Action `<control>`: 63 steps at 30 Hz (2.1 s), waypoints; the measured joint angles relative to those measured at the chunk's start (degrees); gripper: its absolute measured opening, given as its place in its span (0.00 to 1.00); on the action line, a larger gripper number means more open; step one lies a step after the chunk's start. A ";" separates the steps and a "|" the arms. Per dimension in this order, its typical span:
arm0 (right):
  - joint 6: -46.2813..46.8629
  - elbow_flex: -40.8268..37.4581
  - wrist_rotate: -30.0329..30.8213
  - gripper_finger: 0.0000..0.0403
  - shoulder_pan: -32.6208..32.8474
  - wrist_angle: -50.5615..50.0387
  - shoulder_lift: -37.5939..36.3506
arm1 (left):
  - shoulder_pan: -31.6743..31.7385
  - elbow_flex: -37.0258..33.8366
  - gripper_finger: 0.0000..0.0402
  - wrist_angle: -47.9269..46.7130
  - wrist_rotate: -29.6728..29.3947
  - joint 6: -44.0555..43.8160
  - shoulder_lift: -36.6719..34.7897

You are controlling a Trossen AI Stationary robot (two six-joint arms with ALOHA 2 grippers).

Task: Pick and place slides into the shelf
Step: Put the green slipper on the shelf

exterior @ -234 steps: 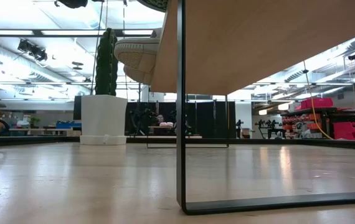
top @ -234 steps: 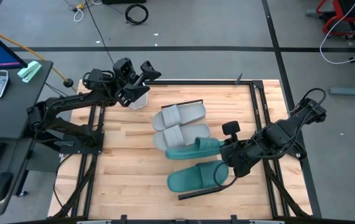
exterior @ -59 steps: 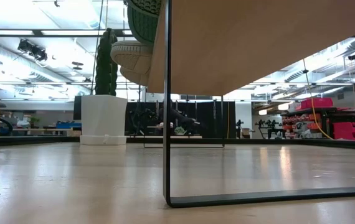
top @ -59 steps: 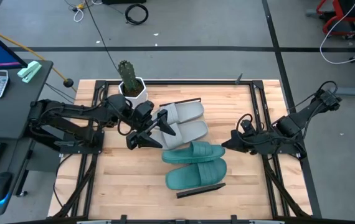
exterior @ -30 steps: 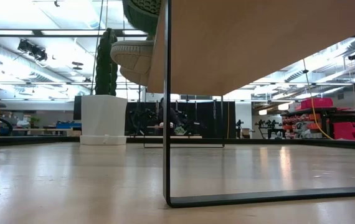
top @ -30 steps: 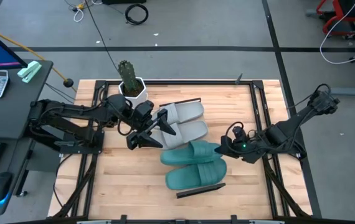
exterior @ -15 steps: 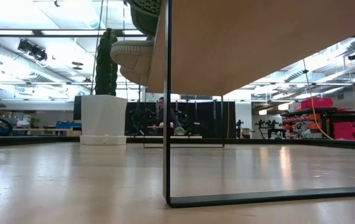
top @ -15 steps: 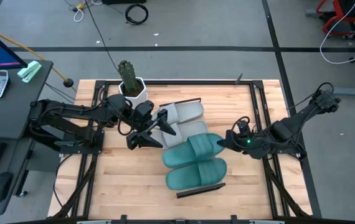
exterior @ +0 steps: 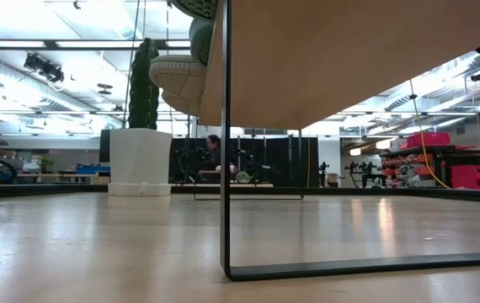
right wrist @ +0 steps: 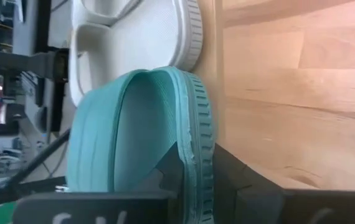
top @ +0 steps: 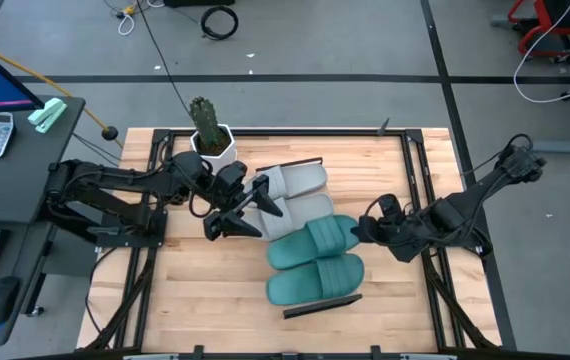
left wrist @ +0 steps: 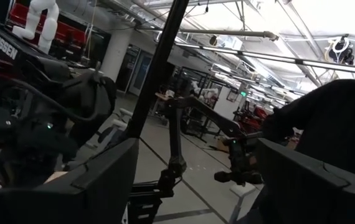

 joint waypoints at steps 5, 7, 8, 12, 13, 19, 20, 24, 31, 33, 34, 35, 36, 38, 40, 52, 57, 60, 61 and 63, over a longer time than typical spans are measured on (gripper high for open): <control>-1.67 0.02 -3.79 0.12 -0.09 0.85 2.12 | 0.00 0.00 0.82 0.00 -0.68 0.11 0.00; -1.73 0.02 -5.43 0.13 -0.09 1.70 2.85 | 0.00 0.00 0.82 0.00 -0.73 0.18 0.00; -1.90 0.02 -6.09 0.15 -0.08 2.09 3.07 | 0.00 0.00 0.82 0.02 -0.88 0.20 0.00; -2.30 0.02 -7.08 0.18 -0.06 2.39 3.39 | 0.00 0.00 0.82 0.02 -1.16 0.18 0.00; -2.53 0.02 -7.07 0.18 -0.06 2.36 3.39 | 0.00 0.00 0.82 0.00 -1.29 0.18 0.00; -3.03 0.02 -8.77 0.21 -0.06 2.38 2.24 | 0.00 0.00 0.82 0.02 -1.62 0.17 0.00; -3.03 0.02 -9.65 0.23 -0.04 2.38 2.07 | 0.00 0.00 0.82 0.02 -1.68 0.17 0.00; -3.42 0.02 -12.83 0.31 -0.02 3.09 2.05 | 0.00 0.00 0.82 0.04 -1.81 0.16 0.00; -5.03 0.02 -12.99 0.43 -0.88 3.93 2.25 | 0.00 0.00 0.82 0.31 -2.50 0.88 0.02; -5.87 0.02 -12.91 0.45 -1.50 3.85 2.26 | 0.00 0.00 0.82 0.50 -2.62 0.90 0.02; -6.40 0.02 -12.99 0.46 -1.87 3.88 2.26 | 0.00 0.00 0.82 0.50 -2.62 0.90 0.00; -6.76 0.02 -13.32 0.46 -2.21 3.94 2.26 | 0.00 0.00 0.82 0.50 -2.62 0.90 0.01; -6.95 0.02 -13.65 0.47 -2.45 4.07 2.26 | 0.00 0.00 0.82 0.50 -2.62 0.90 0.01; -7.56 0.02 -14.16 0.48 -2.49 4.66 2.26 | 0.00 0.00 0.82 0.49 -2.77 0.90 0.01; -8.04 0.02 -14.33 0.49 -2.49 5.43 2.26 | 0.00 0.00 0.82 0.48 -3.05 0.90 0.01; -9.54 0.02 -18.59 0.50 -2.49 7.34 2.54 | 0.11 0.00 0.82 0.44 -3.08 1.12 0.00; -9.53 0.02 -21.89 0.50 -2.49 6.45 2.54 | 0.11 0.00 0.82 0.42 -3.08 1.12 0.02; -9.31 0.02 -21.97 0.51 -2.49 6.21 2.54 | 0.11 0.00 0.82 0.42 -3.08 1.12 0.02; -9.11 0.02 -22.02 0.52 -2.49 5.92 2.54 | 0.11 0.00 0.82 0.42 -3.08 1.12 0.00; -8.97 0.02 -22.12 0.53 -2.49 4.44 2.54 | 0.11 0.00 0.82 0.39 -3.08 1.12 0.02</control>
